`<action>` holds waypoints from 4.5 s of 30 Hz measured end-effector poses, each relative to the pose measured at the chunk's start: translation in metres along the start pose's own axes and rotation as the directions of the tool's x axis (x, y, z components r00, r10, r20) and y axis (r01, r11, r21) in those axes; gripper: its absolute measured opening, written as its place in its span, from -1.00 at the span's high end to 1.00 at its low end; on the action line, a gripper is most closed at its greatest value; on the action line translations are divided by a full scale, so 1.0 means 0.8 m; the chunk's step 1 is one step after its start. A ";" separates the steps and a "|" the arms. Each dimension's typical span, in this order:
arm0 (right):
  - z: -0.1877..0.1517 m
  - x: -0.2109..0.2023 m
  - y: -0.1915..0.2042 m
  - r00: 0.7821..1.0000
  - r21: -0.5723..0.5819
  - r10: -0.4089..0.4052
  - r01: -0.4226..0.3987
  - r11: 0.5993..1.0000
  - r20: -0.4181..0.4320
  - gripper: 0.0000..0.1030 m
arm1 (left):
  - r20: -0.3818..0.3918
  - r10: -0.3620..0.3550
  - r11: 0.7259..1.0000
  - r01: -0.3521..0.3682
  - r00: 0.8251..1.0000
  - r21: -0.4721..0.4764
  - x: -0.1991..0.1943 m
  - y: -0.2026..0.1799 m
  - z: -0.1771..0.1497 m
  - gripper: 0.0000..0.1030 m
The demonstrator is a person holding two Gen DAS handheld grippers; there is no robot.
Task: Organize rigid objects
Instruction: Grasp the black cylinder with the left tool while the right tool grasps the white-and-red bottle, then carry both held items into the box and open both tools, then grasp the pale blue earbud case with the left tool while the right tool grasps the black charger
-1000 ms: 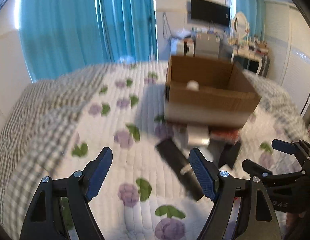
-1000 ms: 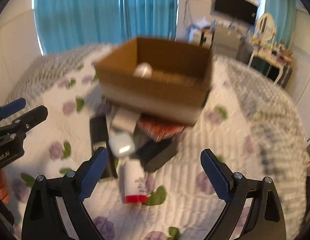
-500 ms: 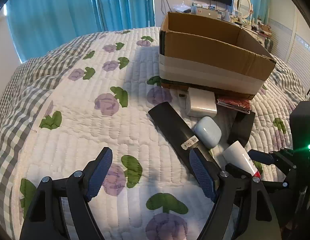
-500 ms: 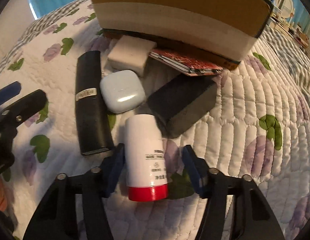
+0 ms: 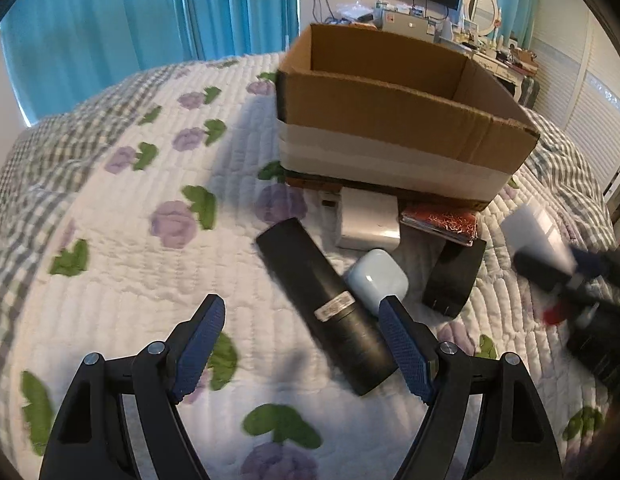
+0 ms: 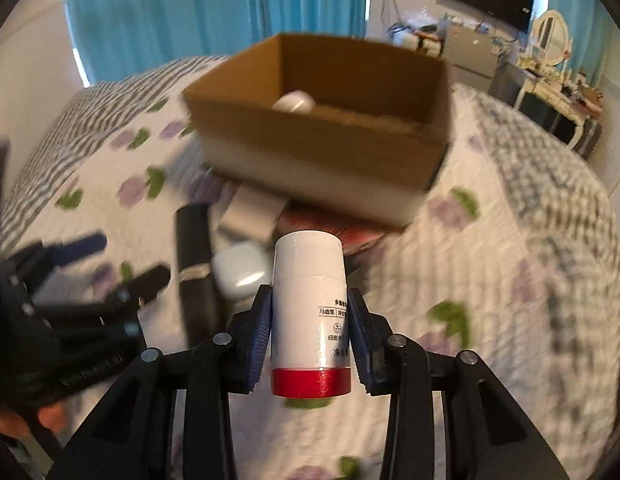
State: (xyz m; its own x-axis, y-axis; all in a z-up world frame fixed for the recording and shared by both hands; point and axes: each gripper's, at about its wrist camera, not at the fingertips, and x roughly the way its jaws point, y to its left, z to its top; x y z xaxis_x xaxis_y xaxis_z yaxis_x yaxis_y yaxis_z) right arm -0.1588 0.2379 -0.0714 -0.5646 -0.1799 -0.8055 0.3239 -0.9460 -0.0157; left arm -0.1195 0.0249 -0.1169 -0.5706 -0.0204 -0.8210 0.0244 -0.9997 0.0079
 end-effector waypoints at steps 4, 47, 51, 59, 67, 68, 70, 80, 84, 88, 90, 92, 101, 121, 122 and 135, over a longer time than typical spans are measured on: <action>0.013 0.013 -0.018 1.000 0.049 -0.002 0.002 0.999 -0.001 0.30 | -0.042 0.007 1.000 -0.006 0.999 0.029 0.032 -0.012 -0.005 -0.59; 0.014 -0.066 0.028 0.998 -0.009 0.006 -0.005 1.000 0.068 0.30 | 0.067 -0.151 0.983 0.143 0.986 0.111 -0.077 -0.001 -0.002 0.23; 0.041 -0.092 0.027 0.994 -0.023 -0.003 0.005 1.000 0.114 0.30 | 0.141 -0.165 0.981 0.148 0.976 0.125 -0.111 -0.003 0.031 0.23; 0.131 -0.130 0.003 0.975 -0.017 -0.002 0.006 1.000 0.223 0.30 | 0.260 -0.178 0.979 0.143 0.949 0.148 -0.138 -0.019 0.129 0.23; 0.203 -0.096 -0.032 0.971 -0.010 -0.028 0.031 0.999 0.237 0.30 | 0.258 -0.166 0.979 0.127 0.952 0.162 -0.083 -0.044 0.220 0.23; 0.211 -0.084 -0.038 0.972 -0.004 -0.029 0.031 1.000 0.233 0.30 | 0.254 -0.162 0.979 0.123 0.953 0.163 -0.073 -0.047 0.227 0.23; 0.219 -0.067 -0.048 0.974 0.002 -0.031 0.031 1.000 0.224 0.30 | 0.238 -0.171 0.978 0.135 0.956 0.158 -0.052 -0.055 0.236 0.23; 0.214 0.032 -0.087 0.991 0.029 -0.023 0.019 0.999 0.132 0.30 | 0.126 -0.164 0.978 0.145 0.978 0.147 0.053 -0.081 0.224 0.22; 0.206 0.042 -0.093 0.993 0.036 -0.018 0.014 0.999 0.119 0.30 | 0.107 -0.169 0.978 0.153 0.980 0.143 0.071 -0.085 0.216 0.21; 0.204 0.043 -0.092 0.993 0.036 -0.012 0.008 0.999 0.118 0.30 | 0.144 -0.146 0.983 0.128 0.979 0.129 0.066 -0.083 0.214 -0.34; 0.204 0.040 -0.090 0.992 0.035 -0.010 0.005 0.999 0.123 0.30 | 0.168 -0.115 0.989 0.097 0.979 0.111 0.056 -0.078 0.215 -0.45; 0.205 0.034 -0.088 0.992 0.034 -0.008 0.003 0.999 0.129 0.30 | 0.177 -0.114 0.989 0.095 0.978 0.114 0.045 -0.072 0.215 -0.46; 0.223 0.076 -0.070 0.998 0.046 0.004 -0.007 0.999 0.069 0.30 | 0.200 -0.059 0.997 0.045 0.978 0.069 0.016 -0.023 0.211 -0.46; 0.188 -0.073 -0.041 0.979 0.054 -0.058 0.048 0.997 0.198 -0.58 | 0.299 -0.042 0.998 0.026 0.953 0.055 -0.109 0.009 0.152 -0.55; 0.179 -0.090 -0.036 0.975 0.050 -0.061 0.051 0.997 0.213 -0.61 | 0.302 -0.043 0.998 0.029 0.952 0.050 -0.116 0.011 0.148 -0.55; 0.079 -0.099 0.010 0.977 0.036 -0.069 0.063 0.997 0.201 -0.79 | 0.296 -0.004 1.000 0.000 0.955 0.013 -0.132 0.025 0.076 -0.56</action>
State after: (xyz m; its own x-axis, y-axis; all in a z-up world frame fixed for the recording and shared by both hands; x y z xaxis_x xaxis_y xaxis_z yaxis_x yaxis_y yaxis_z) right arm -0.1590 0.2274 0.0296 -0.7269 -0.1649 -0.6666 0.2602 -0.9645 -0.0451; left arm -0.1087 0.0063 0.0050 -0.7880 -0.0198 -0.6153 0.0135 -0.9998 0.0149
